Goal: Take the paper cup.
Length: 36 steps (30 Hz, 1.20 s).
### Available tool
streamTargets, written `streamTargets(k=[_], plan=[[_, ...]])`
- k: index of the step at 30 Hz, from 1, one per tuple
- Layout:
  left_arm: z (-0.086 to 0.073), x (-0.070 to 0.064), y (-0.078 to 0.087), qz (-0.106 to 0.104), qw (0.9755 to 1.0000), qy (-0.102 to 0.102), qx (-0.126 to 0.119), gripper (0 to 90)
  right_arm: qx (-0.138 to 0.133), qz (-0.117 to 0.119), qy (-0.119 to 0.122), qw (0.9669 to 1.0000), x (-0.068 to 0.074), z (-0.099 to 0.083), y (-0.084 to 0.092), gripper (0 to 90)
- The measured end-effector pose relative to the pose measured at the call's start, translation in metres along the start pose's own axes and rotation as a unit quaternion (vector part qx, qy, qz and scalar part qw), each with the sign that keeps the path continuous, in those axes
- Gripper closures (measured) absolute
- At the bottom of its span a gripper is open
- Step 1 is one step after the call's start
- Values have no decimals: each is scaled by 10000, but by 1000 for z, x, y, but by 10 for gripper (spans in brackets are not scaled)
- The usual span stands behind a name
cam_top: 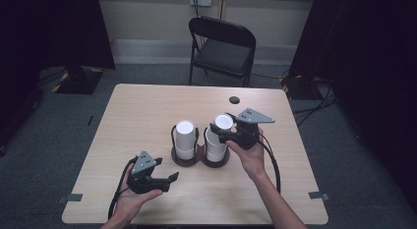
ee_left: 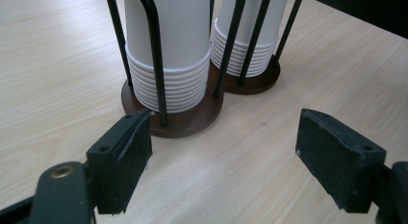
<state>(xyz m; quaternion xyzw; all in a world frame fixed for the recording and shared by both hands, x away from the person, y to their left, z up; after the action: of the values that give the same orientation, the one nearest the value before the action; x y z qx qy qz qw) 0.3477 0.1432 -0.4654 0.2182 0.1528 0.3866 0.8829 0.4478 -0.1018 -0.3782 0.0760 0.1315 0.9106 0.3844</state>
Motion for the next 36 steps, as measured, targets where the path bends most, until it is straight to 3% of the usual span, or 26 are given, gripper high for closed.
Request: streamTargets(k=[6, 13, 16, 22, 31, 36], plan=[[0, -2, -1, -67, 10000, 8, 10, 201, -110, 37, -129, 9998, -1, 5, 4, 324], [1, -3, 0, -111, 9999, 6, -39, 201, -220, -10, -104, 9997, 2, 11, 9, 324], [2, -4, 2, -242, 9997, 43, -80, 201, -273, 13, -134, 9995, 2, 13, 12, 325], [2, -3, 3, -204, 9997, 39, -158, 248, -325, -20, -257, 9991, 0, 17, 19, 325], [10, -12, 2, -272, 9995, -112, -138, 238, -272, 51, -481, 9985, 3, 21, 33, 325], [12, -20, 0, -460, 9986, -236, -77, 207, -196, 238, -541, 9981, 8, 18, 38, 325]])
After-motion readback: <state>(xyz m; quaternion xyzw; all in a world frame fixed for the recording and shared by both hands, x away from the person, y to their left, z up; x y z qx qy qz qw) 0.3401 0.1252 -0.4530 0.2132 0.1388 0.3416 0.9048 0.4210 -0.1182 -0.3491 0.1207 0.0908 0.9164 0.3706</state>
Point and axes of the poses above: each handheld gripper's, and its own axes: y roughly backward along the jaws, z roughly out of its top, x roughly to its left, the point moved 5 cm from there along -y, roughly forward along the jaws
